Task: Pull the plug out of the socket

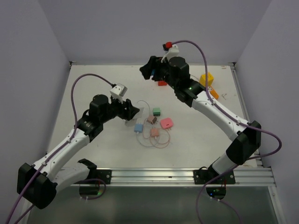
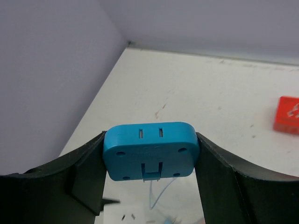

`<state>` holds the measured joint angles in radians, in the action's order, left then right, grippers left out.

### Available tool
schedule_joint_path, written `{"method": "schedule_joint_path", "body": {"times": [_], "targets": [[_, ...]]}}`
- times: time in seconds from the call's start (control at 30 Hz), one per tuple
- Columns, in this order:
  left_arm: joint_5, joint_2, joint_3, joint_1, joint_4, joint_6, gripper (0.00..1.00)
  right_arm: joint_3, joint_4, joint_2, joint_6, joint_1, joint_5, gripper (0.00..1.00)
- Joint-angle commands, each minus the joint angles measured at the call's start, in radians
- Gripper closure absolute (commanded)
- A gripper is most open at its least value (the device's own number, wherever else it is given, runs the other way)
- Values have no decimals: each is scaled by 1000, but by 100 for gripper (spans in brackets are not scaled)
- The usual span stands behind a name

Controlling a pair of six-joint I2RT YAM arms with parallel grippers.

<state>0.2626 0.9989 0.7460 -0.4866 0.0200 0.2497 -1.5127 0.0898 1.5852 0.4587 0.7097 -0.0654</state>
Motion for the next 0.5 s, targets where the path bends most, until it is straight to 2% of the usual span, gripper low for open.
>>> {"method": "schedule_joint_path", "body": {"times": [0.0, 0.2, 0.47], "targets": [[44, 6, 9, -4, 54, -24, 100, -73, -116, -25, -49, -56, -103, 100], [15, -22, 9, -4, 52, -18, 100, -81, -49, -30, -58, -88, -123, 100], [-108, -78, -2, -3, 54, 3, 100, 12, 284, 28, -60, -114, -108, 95]]}}
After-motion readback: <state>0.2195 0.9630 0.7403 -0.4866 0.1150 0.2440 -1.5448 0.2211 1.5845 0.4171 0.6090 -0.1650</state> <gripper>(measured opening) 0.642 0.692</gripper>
